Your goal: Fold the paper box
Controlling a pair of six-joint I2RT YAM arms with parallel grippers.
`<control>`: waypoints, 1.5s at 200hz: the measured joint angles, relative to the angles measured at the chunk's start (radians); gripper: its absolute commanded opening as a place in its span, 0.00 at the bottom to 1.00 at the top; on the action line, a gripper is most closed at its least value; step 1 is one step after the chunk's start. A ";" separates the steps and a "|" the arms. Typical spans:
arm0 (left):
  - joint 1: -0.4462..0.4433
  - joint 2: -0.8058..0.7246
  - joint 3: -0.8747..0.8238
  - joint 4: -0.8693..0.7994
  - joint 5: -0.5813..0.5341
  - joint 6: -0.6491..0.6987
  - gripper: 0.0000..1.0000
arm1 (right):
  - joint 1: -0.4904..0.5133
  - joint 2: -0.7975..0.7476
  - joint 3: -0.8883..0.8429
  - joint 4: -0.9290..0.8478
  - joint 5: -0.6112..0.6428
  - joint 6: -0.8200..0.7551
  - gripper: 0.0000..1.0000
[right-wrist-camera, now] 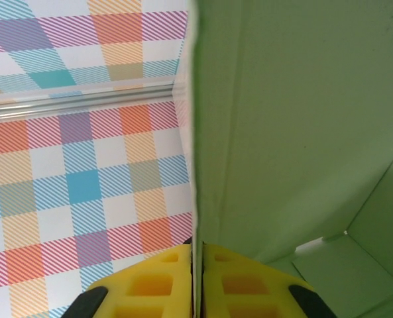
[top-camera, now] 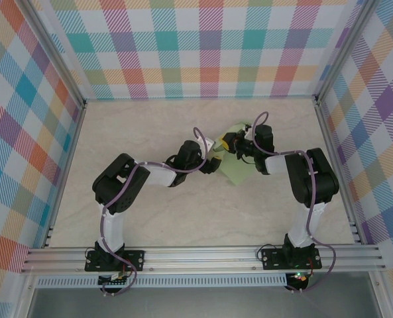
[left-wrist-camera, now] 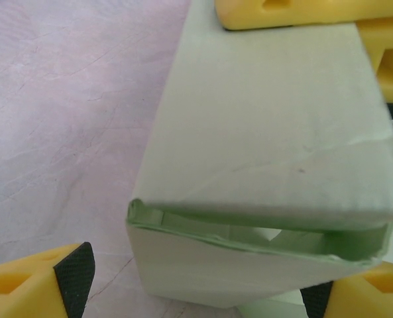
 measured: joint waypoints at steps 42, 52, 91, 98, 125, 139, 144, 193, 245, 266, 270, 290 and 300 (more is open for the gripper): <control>0.000 0.000 -0.005 0.016 -0.004 0.002 0.81 | 0.000 0.024 -0.005 0.053 0.005 0.012 0.16; 0.000 0.000 -0.005 0.016 -0.004 0.004 0.81 | 0.000 0.024 -0.014 0.071 0.010 0.011 0.17; 0.000 0.000 -0.005 0.015 -0.008 0.008 0.79 | 0.000 0.026 -0.055 0.140 0.018 -0.003 0.13; 0.000 0.000 -0.005 0.014 -0.015 0.008 0.79 | 0.000 0.026 -0.056 0.146 0.018 -0.005 0.12; 0.000 0.000 -0.002 0.012 -0.048 0.010 0.77 | 0.000 0.026 -0.061 0.154 0.018 -0.016 0.12; 0.000 0.000 0.003 0.010 -0.060 0.011 0.77 | 0.001 0.026 -0.062 0.155 0.021 -0.018 0.12; 0.000 0.000 0.005 0.010 -0.064 0.011 0.77 | 0.002 0.026 -0.063 0.156 0.022 -0.018 0.12; -0.014 0.000 0.011 0.014 -0.102 0.011 0.76 | 0.021 0.026 -0.087 0.175 0.069 -0.018 0.11; -0.076 0.000 0.011 0.055 -0.265 0.022 0.69 | 0.079 -0.003 -0.153 0.229 0.187 0.006 0.11; -0.087 0.000 0.000 0.081 -0.299 0.034 0.61 | 0.090 -0.004 -0.178 0.266 0.223 0.021 0.12; -0.087 0.000 -0.003 0.087 -0.303 0.038 0.59 | 0.090 -0.004 -0.181 0.270 0.225 0.022 0.13; -0.090 0.001 -0.007 0.098 -0.322 0.045 0.54 | 0.094 -0.004 -0.193 0.289 0.240 0.029 0.14; -0.092 0.001 -0.008 0.101 -0.329 0.047 0.51 | 0.094 -0.004 -0.198 0.296 0.246 0.031 0.14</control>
